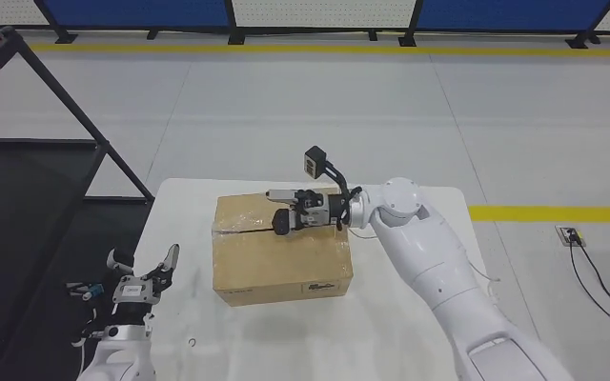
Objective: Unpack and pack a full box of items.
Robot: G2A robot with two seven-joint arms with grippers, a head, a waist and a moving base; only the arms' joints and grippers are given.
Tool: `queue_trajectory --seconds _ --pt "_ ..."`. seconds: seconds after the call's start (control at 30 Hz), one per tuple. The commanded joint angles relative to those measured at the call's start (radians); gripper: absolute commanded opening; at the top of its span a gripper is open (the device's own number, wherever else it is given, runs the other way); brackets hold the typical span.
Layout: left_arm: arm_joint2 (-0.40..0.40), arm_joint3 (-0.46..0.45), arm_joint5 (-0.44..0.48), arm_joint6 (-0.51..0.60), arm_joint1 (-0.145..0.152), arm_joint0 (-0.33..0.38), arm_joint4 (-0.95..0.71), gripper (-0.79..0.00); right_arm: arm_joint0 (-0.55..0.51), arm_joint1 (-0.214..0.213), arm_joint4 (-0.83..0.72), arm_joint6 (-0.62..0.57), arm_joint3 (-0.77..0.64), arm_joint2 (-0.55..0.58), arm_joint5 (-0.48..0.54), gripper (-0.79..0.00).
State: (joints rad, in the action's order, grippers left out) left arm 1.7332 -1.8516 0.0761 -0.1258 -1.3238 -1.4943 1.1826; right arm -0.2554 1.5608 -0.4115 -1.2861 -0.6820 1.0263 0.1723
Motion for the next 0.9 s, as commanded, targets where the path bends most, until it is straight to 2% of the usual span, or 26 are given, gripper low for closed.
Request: queue_trajectory --seconds 0.0,0.37,0.6,0.87 --pt "-0.001 0.0 0.0 0.0 0.0 0.0 0.0 0.0 -0.011 -0.006 0.023 0.013 -0.026 0.0 -0.019 0.0" --pt "0.0 0.002 -0.004 -0.004 0.002 0.001 -0.004 0.0 -0.033 -0.021 0.171 0.225 -0.098 -0.017 -0.193 0.0" --pt "0.001 0.004 -0.002 -0.007 0.004 0.001 -0.009 0.0 -0.033 -0.05 0.345 0.322 -0.159 -0.005 -0.22 0.0" --pt "0.003 0.004 0.004 -0.012 0.005 -0.004 -0.014 0.0 -0.027 -0.05 0.415 0.379 -0.123 -0.029 -0.196 0.0"
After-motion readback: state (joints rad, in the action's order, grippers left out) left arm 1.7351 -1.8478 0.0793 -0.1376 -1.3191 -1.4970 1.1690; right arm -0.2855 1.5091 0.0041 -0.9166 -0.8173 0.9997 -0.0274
